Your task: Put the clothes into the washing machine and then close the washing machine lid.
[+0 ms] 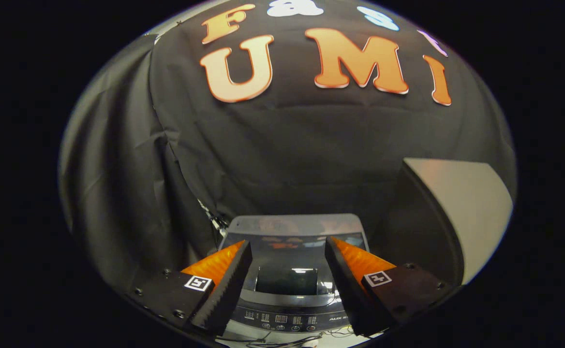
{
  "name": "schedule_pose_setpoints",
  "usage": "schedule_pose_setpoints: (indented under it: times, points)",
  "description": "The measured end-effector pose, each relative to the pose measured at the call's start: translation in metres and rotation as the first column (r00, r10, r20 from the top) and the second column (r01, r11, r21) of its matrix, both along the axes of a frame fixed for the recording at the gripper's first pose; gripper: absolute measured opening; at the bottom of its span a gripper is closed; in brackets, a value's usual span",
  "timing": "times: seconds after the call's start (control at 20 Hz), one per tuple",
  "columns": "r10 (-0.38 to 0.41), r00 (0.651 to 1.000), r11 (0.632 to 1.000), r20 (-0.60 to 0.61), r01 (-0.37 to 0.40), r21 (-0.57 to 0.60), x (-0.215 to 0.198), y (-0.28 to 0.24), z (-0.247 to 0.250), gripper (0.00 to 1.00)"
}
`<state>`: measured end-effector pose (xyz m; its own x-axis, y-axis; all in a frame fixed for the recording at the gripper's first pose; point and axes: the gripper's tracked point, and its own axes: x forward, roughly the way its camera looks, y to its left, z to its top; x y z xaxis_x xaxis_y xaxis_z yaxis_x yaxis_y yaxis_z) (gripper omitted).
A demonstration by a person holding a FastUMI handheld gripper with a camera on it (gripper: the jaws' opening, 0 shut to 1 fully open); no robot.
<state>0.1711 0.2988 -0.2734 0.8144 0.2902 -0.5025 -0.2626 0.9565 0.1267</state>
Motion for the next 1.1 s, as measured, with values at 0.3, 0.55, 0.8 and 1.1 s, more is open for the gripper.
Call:
schedule_pose_setpoints:
  times: [0.3,0.55,0.8,1.1]
  points:
    - [-0.045,0.985,0.999,0.165,0.041,0.027,-0.029,-0.039,0.101,0.98]
    - [-0.110,0.948,0.994,0.300,0.104,0.035,-0.041,-0.099,0.172,0.98]
    - [-0.159,0.892,0.985,0.424,0.172,0.008,-0.063,-0.167,0.228,0.98]
    - [-0.212,0.840,0.972,0.499,0.233,0.021,-0.100,-0.225,0.255,0.98]
